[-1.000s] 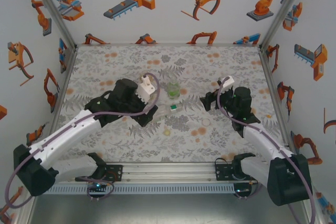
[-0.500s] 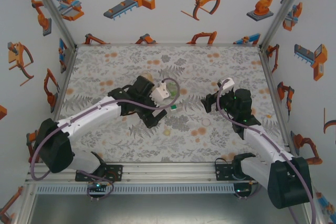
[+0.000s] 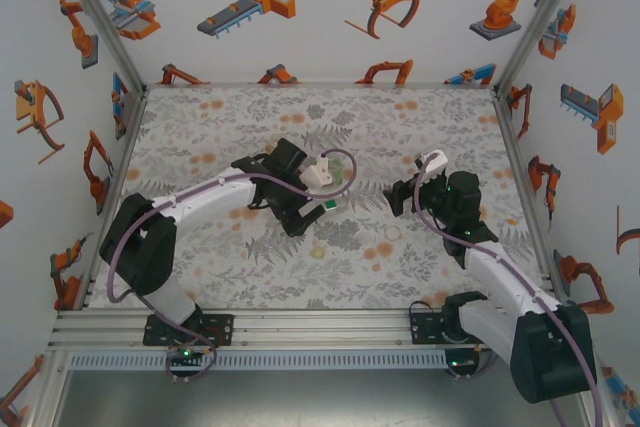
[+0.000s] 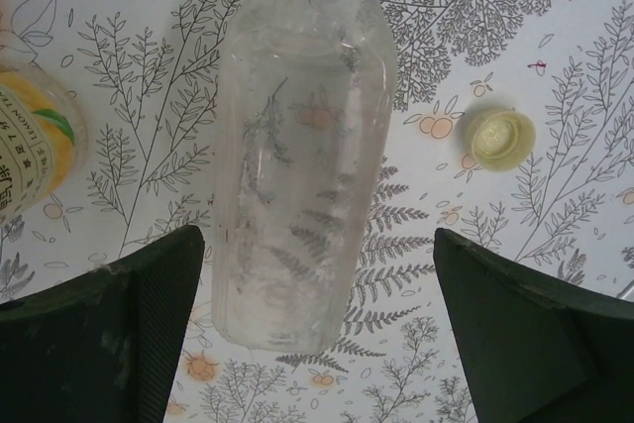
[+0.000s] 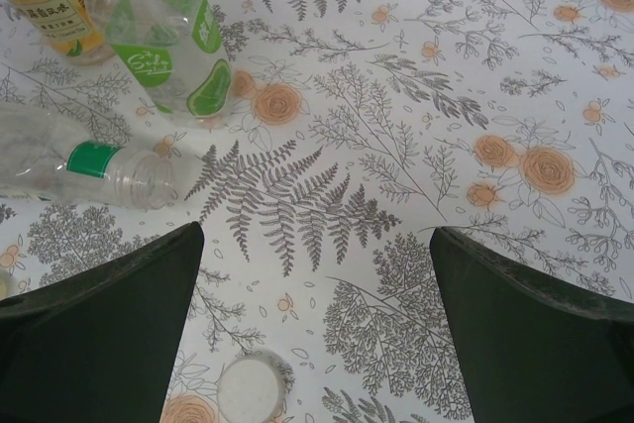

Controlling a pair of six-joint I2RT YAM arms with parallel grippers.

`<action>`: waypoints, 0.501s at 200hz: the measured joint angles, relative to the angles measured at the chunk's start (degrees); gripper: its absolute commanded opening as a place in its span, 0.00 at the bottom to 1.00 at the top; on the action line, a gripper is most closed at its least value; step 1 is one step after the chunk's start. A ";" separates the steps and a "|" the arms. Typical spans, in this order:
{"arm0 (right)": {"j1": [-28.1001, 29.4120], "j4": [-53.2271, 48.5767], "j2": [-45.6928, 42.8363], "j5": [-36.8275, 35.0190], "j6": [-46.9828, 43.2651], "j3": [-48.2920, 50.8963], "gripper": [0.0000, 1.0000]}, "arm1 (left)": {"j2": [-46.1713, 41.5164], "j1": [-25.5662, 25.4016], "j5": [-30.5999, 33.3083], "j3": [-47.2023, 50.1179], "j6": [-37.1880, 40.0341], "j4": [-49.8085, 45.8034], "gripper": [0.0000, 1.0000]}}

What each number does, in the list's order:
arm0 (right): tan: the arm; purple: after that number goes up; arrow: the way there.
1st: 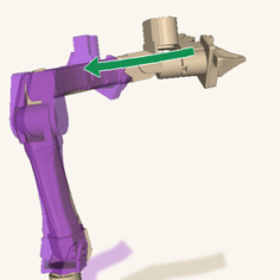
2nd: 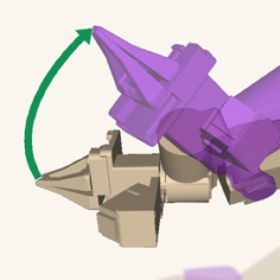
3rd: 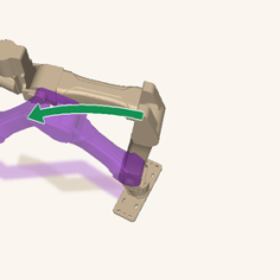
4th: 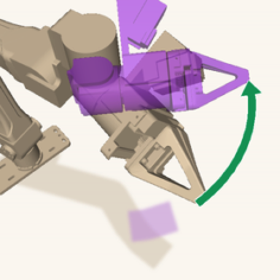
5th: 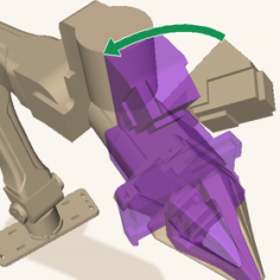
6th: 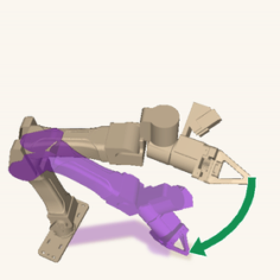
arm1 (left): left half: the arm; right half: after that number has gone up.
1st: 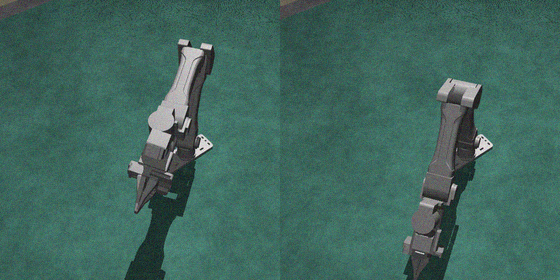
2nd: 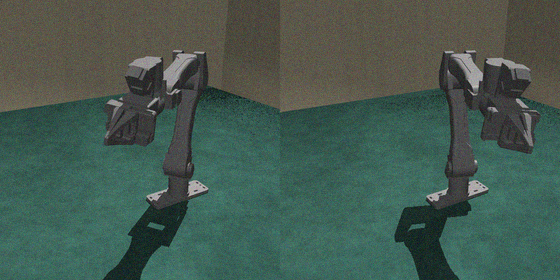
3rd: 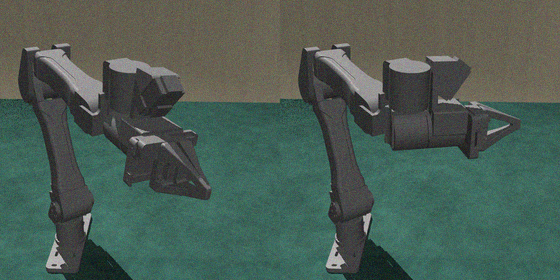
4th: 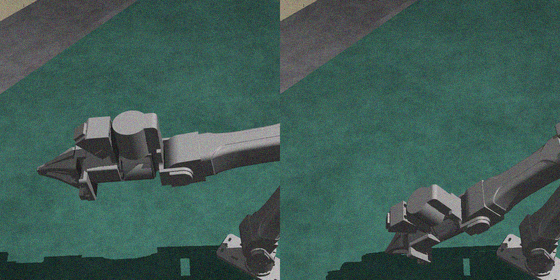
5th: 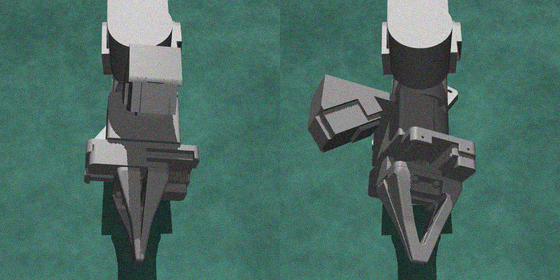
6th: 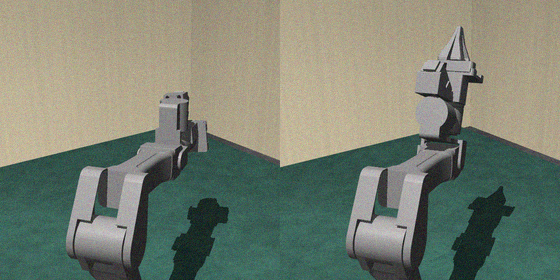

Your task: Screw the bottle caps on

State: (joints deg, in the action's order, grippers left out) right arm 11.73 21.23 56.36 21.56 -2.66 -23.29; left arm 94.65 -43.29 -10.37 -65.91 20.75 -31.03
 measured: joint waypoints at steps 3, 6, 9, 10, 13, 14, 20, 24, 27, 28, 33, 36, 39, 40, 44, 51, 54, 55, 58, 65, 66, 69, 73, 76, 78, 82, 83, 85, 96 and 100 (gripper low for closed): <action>0.00 0.00 -0.04 0.00 0.00 0.00 0.87 | 0.20 0.17 -0.15 0.00 0.11 0.15 0.89; 0.00 0.00 -0.09 0.00 0.00 0.00 0.87 | 0.35 0.35 -0.42 0.00 0.22 0.35 0.89; 0.00 0.00 -0.15 -0.04 0.00 0.04 0.87 | 0.50 0.55 -0.63 0.00 0.35 0.57 0.89; 0.00 0.00 -0.15 -0.07 0.00 0.04 0.87 | 0.55 0.59 -0.68 0.00 0.37 0.68 0.89; 0.00 0.00 -0.24 -0.09 0.00 0.07 0.87 | 0.70 0.74 -0.94 0.02 0.52 0.96 0.89; 0.00 0.00 -0.24 -0.11 0.00 0.07 0.87 | 0.72 0.76 -1.01 0.02 0.52 1.01 0.89; 0.00 0.00 -0.35 -0.15 0.00 0.11 0.87 | 0.96 1.09 -1.38 0.04 0.74 1.70 0.89; 0.00 0.02 -0.37 -0.17 0.00 0.17 0.87 | 1.07 1.25 -1.49 0.09 0.87 2.10 0.89; 0.00 0.02 -0.42 -0.17 0.00 0.22 0.87 | 1.18 1.38 -1.60 0.09 0.96 2.40 0.89; 0.00 0.00 -0.44 -0.17 0.00 0.24 0.87 | 1.22 1.40 -1.66 0.09 0.98 2.60 0.89; 0.00 0.02 -0.48 -0.17 -0.02 0.35 0.87 | 1.40 1.51 -1.73 0.13 1.18 3.13 0.89; 0.00 0.00 -0.50 -0.17 0.00 0.39 0.87 | 1.49 1.53 -1.79 0.15 1.22 3.43 0.89; 0.00 0.00 -0.50 -0.17 0.00 0.44 0.87 | 1.66 1.55 -1.90 0.17 1.38 3.72 0.89; 0.00 0.00 -0.50 -0.17 0.00 0.44 0.87 | 1.68 1.55 -1.92 0.17 1.40 3.78 0.88; 0.00 -0.02 -0.50 -0.17 0.00 0.48 0.87 | 1.84 1.55 -2.08 0.26 1.53 4.17 0.88; 0.00 0.00 -0.50 -0.17 0.00 0.55 0.87 | 2.21 1.55 -2.40 0.46 1.77 4.94 0.87; 0.00 0.00 -0.50 -0.17 0.00 0.57 0.87 | 2.38 1.55 -2.58 0.55 1.84 5.18 0.87; 0.00 0.00 -0.50 -0.17 0.00 0.59 0.87 | 2.47 1.55 -2.62 0.59 1.90 5.33 0.86; 0.00 0.00 -0.50 -0.17 0.00 0.59 0.87 | 2.69 1.55 -2.78 0.74 2.01 5.62 0.86; 0.00 0.00 -0.50 -0.17 0.00 0.63 0.87 | 3.13 1.55 -3.08 0.96 2.16 5.97 0.85; 0.00 0.00 -0.50 -0.17 0.00 0.63 0.87 | 3.19 1.55 -3.13 0.98 2.19 5.99 0.85; 0.00 0.00 -0.50 -0.17 0.00 0.63 0.87 | 3.39 1.55 -3.26 1.09 2.25 6.16 0.85; 0.00 0.00 -0.50 -0.17 0.00 0.66 0.87 | 3.67 1.55 -3.43 1.22 2.32 6.36 0.85; 0.00 0.00 -0.50 -0.17 0.00 0.66 0.87 | 3.87 1.55 -3.58 1.31 2.45 6.43 0.85; 0.00 0.00 -0.50 -0.17 0.00 0.66 0.87 | 3.98 1.55 -3.63 1.36 2.45 6.45 0.84; 0.00 0.00 -0.50 -0.17 0.00 0.68 0.87 | 4.22 1.55 -3.80 1.49 2.56 6.58 0.84; 0.00 0.00 -0.50 -0.17 0.00 0.68 0.87 | 4.26 1.55 -3.82 1.51 2.56 6.60 0.84; 0.00 0.00 -0.50 -0.17 0.00 0.68 0.87 | 4.39 1.55 -3.87 1.55 2.62 6.62 0.84; 0.00 0.00 -0.50 -0.17 0.00 0.68 0.87 | 4.92 1.53 -4.07 1.66 2.89 6.69 0.84; 0.00 0.00 -0.50 -0.17 0.00 0.68 0.87 | 5.07 1.53 -4.04 1.70 2.97 6.73 0.84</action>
State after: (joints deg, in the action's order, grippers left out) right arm 11.73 21.23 55.86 21.39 -2.66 -22.61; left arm 99.72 -41.76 -14.41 -64.20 23.73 -24.29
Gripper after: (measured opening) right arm 0.871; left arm 0.844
